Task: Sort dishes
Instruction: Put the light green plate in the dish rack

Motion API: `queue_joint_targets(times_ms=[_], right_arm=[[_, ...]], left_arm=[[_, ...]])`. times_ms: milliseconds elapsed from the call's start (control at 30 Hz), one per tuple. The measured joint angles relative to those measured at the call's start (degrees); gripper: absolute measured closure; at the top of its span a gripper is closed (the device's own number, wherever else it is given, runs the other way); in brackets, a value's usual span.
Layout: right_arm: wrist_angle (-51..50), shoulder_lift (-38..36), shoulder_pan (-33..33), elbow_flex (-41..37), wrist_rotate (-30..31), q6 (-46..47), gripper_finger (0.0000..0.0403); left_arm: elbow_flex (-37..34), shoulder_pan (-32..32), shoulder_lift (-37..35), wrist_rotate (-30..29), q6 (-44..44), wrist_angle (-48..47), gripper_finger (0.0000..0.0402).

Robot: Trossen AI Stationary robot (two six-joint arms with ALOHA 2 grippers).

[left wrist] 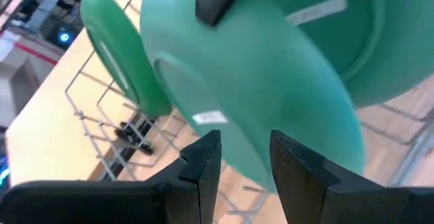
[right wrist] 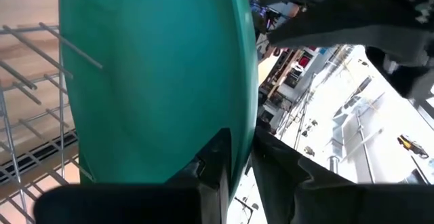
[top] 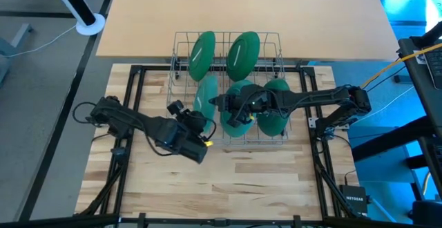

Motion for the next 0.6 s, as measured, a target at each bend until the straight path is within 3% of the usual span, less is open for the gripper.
queue_joint_targets(times_ms=[167, 367, 467, 600], right_arm=[[-0.5, 0.0, 0.0, 0.0, 0.5, 0.0, 0.0340], [-0.9, 0.0, 0.0, 0.0, 0.6, 0.9, 0.0340], [-0.9, 0.0, 0.0, 0.0, 0.6, 0.9, 0.0340], [-0.9, 0.0, 0.0, 0.0, 0.6, 1.0, 0.0340]], left_arm=[[-0.7, -0.6, -1.1, 0.1, -2.4, -3.2, 0.0302], [-2.2, -4.3, -10.2, -0.9, 0.6, -3.2, 0.0351], [-8.7, -7.3, -17.1, -4.1, -4.0, -3.2, 0.0369], [-24.9, -11.7, -28.3, -10.1, -18.2, -3.0, 0.0387]])
